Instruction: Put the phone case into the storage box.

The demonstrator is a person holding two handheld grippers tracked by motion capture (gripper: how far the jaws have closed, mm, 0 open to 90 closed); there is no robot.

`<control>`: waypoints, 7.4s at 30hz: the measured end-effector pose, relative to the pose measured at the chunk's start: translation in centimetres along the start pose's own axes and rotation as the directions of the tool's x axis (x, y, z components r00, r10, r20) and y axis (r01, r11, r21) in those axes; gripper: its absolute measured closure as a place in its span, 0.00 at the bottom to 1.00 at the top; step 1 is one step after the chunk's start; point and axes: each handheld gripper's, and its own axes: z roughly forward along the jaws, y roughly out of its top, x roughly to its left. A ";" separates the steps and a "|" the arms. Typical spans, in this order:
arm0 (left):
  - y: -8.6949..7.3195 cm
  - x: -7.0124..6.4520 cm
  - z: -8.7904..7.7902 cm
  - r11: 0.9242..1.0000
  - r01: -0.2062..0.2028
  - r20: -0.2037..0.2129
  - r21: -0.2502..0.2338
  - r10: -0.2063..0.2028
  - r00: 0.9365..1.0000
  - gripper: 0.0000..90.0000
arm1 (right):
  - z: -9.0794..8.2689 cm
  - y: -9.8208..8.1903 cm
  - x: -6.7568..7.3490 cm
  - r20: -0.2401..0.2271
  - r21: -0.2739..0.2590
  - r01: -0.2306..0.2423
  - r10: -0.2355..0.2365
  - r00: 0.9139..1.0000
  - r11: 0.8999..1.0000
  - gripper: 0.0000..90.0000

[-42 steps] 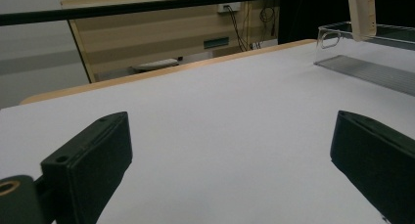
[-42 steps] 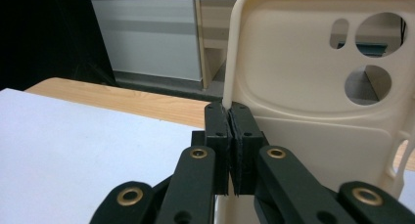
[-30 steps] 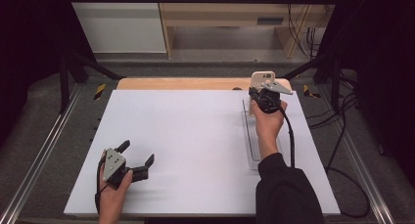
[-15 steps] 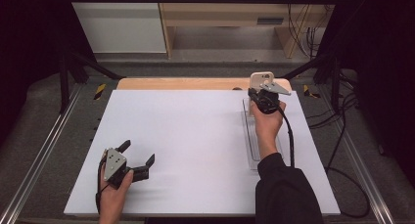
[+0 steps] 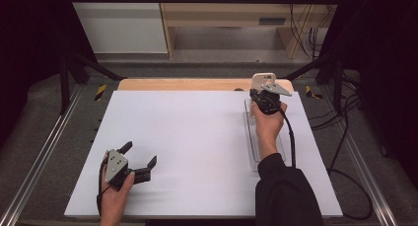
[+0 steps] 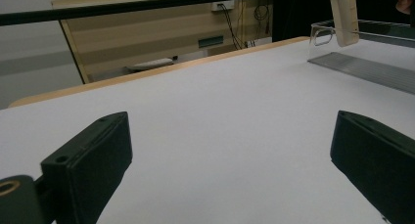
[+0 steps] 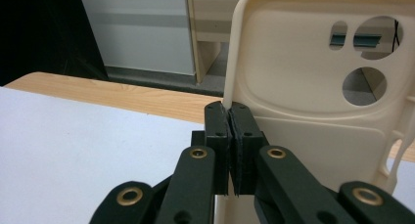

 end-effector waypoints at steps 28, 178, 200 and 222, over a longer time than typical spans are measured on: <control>0.0 0.0 0.1 1.000 0.000 0.007 0.000 0.000 1.000 0.02 | 1.4 -0.8 -0.3 0.008 -0.010 -0.011 0.012 1.000 1.000 0.98; 0.0 -0.3 0.3 1.000 -0.008 0.030 0.002 0.008 1.000 0.02 | 1.6 -1.0 -0.8 0.039 0.020 0.020 -0.020 0.999 1.000 0.69; 0.0 -0.2 0.4 1.000 -0.001 0.029 0.002 0.001 1.000 0.02 | 1.2 0.0 -0.5 0.088 0.039 0.035 -0.038 0.995 0.999 0.37; 0.0 -0.2 0.7 1.000 0.005 0.031 0.001 -0.005 0.999 0.02 | 0.9 0.6 -0.2 0.111 0.056 0.049 -0.055 0.992 0.997 0.08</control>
